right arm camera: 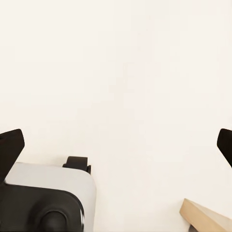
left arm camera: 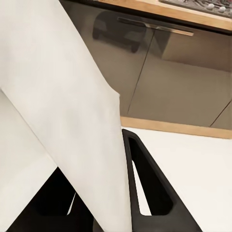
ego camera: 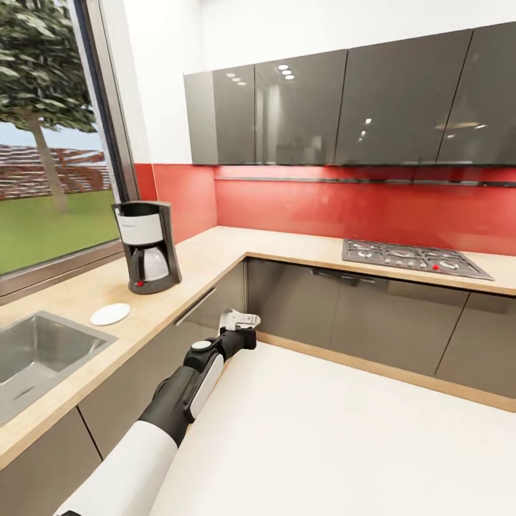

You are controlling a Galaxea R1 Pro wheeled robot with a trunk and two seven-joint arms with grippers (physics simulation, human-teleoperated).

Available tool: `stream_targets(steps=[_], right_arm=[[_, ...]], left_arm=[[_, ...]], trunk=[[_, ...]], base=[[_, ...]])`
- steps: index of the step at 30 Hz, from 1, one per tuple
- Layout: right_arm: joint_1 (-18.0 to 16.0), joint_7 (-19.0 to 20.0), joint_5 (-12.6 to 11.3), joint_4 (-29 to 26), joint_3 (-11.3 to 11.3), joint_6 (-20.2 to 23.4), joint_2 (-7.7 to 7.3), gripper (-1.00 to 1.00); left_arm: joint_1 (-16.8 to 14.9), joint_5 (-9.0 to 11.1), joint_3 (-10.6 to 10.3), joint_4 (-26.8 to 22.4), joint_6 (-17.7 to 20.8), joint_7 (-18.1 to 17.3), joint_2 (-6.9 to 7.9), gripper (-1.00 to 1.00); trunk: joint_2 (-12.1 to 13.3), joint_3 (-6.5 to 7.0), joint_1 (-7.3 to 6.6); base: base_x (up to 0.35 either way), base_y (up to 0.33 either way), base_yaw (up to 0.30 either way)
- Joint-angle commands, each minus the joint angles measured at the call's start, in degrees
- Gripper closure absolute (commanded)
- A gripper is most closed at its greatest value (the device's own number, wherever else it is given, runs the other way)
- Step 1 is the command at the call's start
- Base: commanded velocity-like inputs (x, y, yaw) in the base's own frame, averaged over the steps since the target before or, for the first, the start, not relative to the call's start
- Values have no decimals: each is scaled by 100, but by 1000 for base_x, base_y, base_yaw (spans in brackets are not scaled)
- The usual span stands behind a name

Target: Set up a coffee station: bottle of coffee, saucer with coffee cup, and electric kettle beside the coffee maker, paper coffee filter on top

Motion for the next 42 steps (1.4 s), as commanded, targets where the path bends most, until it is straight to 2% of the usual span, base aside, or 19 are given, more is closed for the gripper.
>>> stream_targets(steps=[1,16,21,23,24,25,26,27,30,33,37,41,42], right_arm=[[-4,0,40,4,2,-16,-2,-100],[-4,1,40,4,5,-16,-2,-100],[-4,0,40,4,3,-16,-9,-100],[-4,1,40,4,2,-16,-10,-100],[-4,1,40,4,2,-16,-10,-100],[-4,1,40,4,2,-16,-10,-100],[-4,1,40,4,2,-16,-11,-100],[-4,1,40,4,2,-16,-11,-100],[-4,1,40,4,2,-16,-11,-100],[-4,1,40,4,2,-16,-11,-100],[-4,1,40,4,2,-16,-11,-100],[-4,1,40,4,2,-16,-11,-100],[-4,-1,40,4,2,-16,-11,-100]], left_arm=[[-3,26,2,-6,32,-5,-1,100],[-3,26,2,-35,40,-5,-1,100],[-3,16,25,-350,152,-5,-1,100],[-3,9,52,-1017,997,-5,1,100],[-3,6,129,-1468,1519,-5,9,100],[-3,4,193,-1694,1787,-5,10,100],[-3,3,272,-1904,2051,-5,11,100],[-3,0,460,-2274,2515,-5,9,100],[-3,-8,749,-2760,2998,-5,12,100],[-13,-21,882,-2961,3209,-5,45,100],[-89,-31,952,-2997,3312,-5,155,100],[-551,-34,1017,-2661,3348,-5,235,100],[-806,-35,1033,-2413,3355,-5,264,100]], trunk=[[37,11,-22],[639,281,-352],[639,281,-352],[639,281,-352],[639,281,-352],[639,281,-352],[639,281,-352],[639,281,-352],[639,281,-352],[639,281,-352],[639,281,-352],[639,281,-352],[639,281,-352]], base=[[0,0,0],[0,0,0],[0,0,0],[0,0,0],[0,0,0],[0,0,0],[0,0,0],[0,0,0],[0,0,0],[0,0,0],[0,0,0],[0,0,0],[0,0,0]])
